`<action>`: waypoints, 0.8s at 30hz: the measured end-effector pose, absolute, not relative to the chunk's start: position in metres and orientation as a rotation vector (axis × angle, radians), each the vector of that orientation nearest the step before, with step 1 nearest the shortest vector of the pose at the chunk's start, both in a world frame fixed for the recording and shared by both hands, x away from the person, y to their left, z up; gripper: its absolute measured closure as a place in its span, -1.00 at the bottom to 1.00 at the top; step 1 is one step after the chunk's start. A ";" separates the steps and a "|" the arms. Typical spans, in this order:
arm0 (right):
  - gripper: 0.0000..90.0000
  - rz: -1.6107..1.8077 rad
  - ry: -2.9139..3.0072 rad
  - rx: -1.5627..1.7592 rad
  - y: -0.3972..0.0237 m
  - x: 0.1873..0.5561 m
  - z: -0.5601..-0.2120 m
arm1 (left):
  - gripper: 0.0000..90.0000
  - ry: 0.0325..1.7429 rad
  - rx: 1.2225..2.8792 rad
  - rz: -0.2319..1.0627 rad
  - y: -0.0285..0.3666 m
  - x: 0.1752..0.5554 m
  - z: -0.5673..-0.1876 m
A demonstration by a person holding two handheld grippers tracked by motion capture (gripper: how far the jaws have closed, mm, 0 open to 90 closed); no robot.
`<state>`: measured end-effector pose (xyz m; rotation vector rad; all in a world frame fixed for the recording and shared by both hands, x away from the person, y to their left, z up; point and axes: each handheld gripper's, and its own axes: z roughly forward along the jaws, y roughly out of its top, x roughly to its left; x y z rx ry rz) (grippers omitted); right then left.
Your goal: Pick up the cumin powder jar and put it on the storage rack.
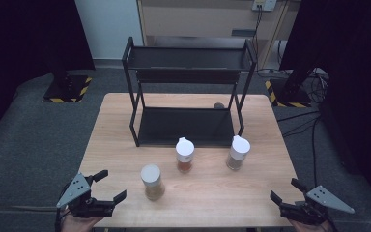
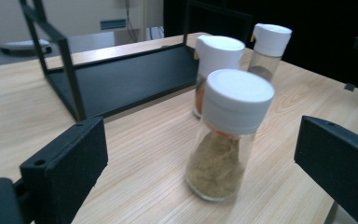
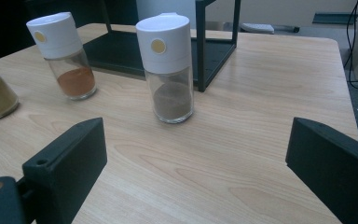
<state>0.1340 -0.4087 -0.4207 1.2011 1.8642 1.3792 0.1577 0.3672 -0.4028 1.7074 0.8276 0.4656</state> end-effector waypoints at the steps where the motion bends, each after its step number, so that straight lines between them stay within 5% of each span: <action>1: -0.88 1.380 1.865 1.201 -0.409 0.134 -0.421 | -0.96 0.823 1.708 0.465 0.366 0.159 -0.402; 24: -0.87 1.378 1.867 1.198 -0.409 0.134 -0.421 | -0.95 0.755 1.802 0.417 0.349 0.183 -0.391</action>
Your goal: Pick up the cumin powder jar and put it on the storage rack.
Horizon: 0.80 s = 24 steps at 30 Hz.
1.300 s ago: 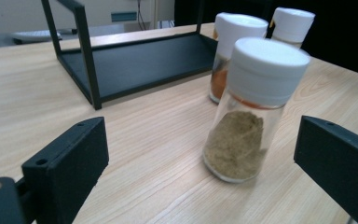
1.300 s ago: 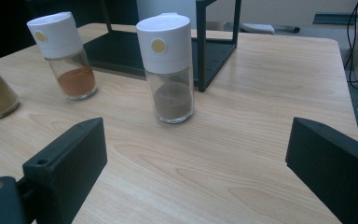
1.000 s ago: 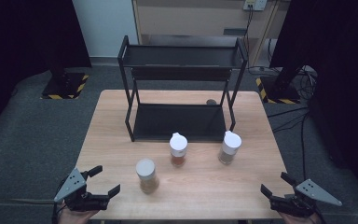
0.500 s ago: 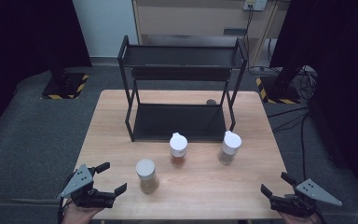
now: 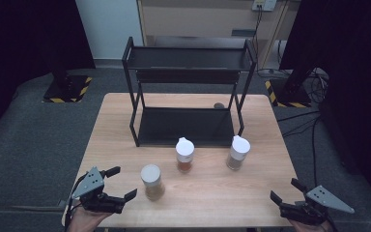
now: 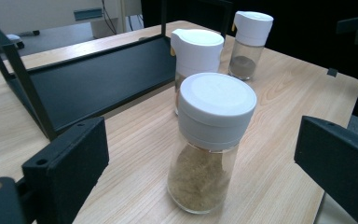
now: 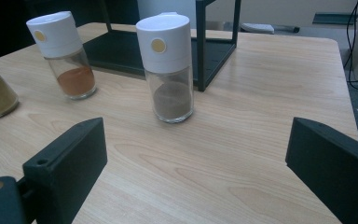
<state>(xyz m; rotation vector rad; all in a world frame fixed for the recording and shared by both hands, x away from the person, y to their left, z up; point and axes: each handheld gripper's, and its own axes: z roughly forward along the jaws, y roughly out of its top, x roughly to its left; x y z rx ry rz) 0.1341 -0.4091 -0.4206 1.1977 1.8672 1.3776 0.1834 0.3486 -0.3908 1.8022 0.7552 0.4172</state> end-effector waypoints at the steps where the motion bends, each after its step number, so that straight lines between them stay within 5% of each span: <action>1: -0.87 1.379 1.867 1.199 -0.409 0.134 -0.421 | -0.95 0.752 1.804 0.411 0.348 0.185 -0.391; 24: -0.87 1.377 1.871 1.197 -0.409 0.134 -0.420 | -0.92 0.711 1.847 0.388 0.332 0.206 -0.389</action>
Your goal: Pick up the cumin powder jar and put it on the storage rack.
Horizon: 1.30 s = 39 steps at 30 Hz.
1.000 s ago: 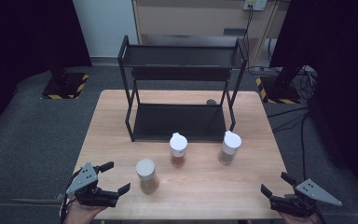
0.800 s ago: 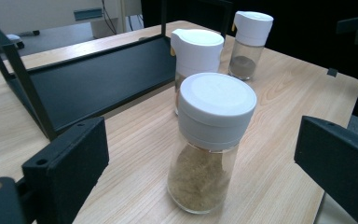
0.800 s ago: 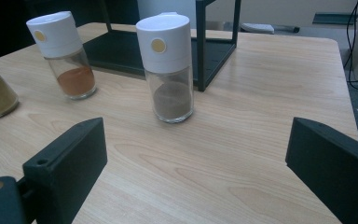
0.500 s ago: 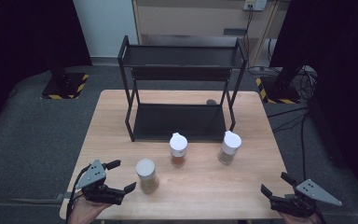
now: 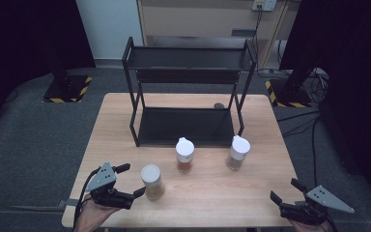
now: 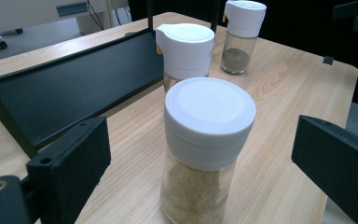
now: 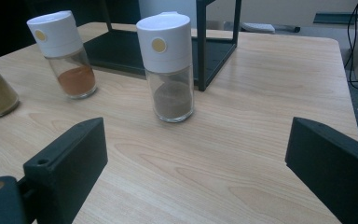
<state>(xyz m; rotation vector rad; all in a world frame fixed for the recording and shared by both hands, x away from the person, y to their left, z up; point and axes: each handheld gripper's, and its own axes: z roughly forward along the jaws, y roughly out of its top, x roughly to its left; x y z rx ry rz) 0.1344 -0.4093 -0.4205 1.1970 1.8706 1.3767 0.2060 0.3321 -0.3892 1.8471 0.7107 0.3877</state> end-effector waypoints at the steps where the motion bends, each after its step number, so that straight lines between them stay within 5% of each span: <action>1: -0.87 1.378 1.871 1.197 -0.409 0.134 -0.421 | -0.92 0.710 1.846 0.385 0.332 0.207 -0.389; 25: -0.86 1.377 1.873 1.191 -0.410 0.134 -0.421 | -0.87 0.684 1.880 0.333 0.313 0.232 -0.400; 39: -0.86 1.378 1.875 1.189 -0.410 0.135 -0.421 | -0.66 0.641 1.881 0.329 0.302 0.243 -0.413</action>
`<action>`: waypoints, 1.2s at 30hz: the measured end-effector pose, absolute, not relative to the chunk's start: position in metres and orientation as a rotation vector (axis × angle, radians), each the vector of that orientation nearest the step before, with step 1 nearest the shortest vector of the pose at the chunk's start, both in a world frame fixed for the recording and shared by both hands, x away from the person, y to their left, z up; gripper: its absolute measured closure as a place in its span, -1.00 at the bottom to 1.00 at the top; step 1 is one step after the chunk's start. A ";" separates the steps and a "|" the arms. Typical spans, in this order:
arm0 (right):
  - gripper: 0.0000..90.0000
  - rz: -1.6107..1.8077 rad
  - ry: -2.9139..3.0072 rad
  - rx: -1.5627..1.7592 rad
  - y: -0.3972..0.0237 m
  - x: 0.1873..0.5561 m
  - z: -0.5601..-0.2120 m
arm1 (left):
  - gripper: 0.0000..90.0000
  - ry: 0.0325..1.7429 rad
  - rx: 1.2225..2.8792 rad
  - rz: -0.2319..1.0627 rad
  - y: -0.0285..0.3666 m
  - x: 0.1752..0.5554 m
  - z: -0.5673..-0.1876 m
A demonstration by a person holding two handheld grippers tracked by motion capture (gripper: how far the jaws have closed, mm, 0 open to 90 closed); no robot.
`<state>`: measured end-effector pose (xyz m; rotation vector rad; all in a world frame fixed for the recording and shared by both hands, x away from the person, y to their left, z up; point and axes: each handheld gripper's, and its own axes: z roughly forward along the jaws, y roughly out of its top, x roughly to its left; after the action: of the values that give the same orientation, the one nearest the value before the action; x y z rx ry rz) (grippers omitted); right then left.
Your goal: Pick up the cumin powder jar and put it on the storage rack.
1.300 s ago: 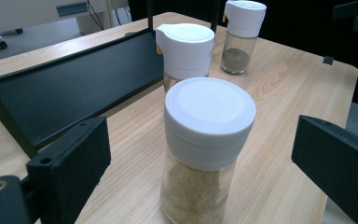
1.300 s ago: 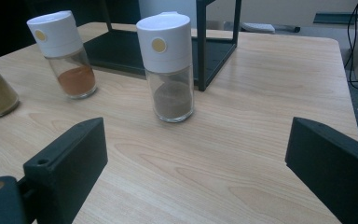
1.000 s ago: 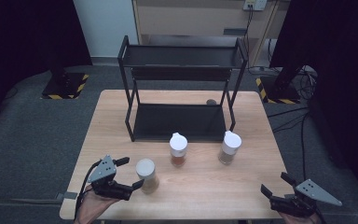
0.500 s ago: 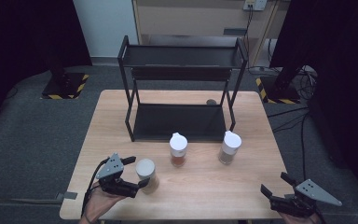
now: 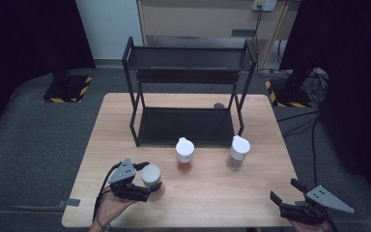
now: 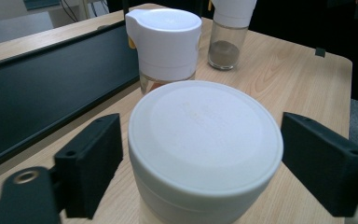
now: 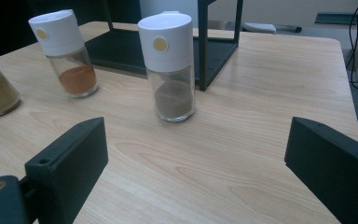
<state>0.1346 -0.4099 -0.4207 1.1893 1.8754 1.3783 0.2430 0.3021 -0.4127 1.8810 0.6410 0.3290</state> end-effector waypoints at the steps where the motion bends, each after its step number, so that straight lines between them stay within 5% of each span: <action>1: -0.86 1.378 1.875 1.189 -0.410 0.135 -0.421 | -0.63 0.641 1.881 0.329 0.302 0.243 -0.413; 9: -0.86 1.380 1.876 1.188 -0.410 0.135 -0.421 | -0.28 0.589 1.865 0.386 0.302 0.240 -0.424; 36: -0.86 1.382 1.875 1.193 -0.410 0.135 -0.421 | -0.27 0.614 1.857 0.372 0.301 0.243 -0.421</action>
<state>0.1352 -0.4101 -0.4210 1.1932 1.8753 1.3816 0.2427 0.3010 -0.4211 1.8566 0.6143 0.3721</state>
